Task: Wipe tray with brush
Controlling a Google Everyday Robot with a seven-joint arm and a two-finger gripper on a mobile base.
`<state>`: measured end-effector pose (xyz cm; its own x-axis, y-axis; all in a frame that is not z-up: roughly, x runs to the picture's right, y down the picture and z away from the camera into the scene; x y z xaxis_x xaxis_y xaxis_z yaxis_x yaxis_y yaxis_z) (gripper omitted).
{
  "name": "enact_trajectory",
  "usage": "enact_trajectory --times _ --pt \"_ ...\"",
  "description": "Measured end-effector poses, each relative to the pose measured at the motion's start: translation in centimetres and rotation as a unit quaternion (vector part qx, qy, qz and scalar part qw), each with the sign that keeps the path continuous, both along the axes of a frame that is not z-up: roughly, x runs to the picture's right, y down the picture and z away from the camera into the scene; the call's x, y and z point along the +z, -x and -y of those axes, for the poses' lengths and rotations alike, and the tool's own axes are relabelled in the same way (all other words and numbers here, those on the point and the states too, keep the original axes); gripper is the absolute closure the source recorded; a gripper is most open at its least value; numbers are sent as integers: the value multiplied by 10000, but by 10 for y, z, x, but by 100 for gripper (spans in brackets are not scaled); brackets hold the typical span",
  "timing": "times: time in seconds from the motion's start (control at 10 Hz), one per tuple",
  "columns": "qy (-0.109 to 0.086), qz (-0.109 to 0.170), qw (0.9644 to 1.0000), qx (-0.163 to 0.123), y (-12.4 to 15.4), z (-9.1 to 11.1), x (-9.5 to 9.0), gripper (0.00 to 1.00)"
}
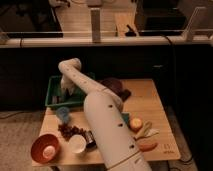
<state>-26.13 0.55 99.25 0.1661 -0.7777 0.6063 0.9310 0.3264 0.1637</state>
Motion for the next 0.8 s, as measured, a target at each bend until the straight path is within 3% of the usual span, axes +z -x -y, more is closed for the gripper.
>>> enact_trajectory --times 0.4,0.8 --pt "-541 98 9959 713 -31 20 -23 100" --pt "-1068 -136 9874 1157 -46 28 -31 100"
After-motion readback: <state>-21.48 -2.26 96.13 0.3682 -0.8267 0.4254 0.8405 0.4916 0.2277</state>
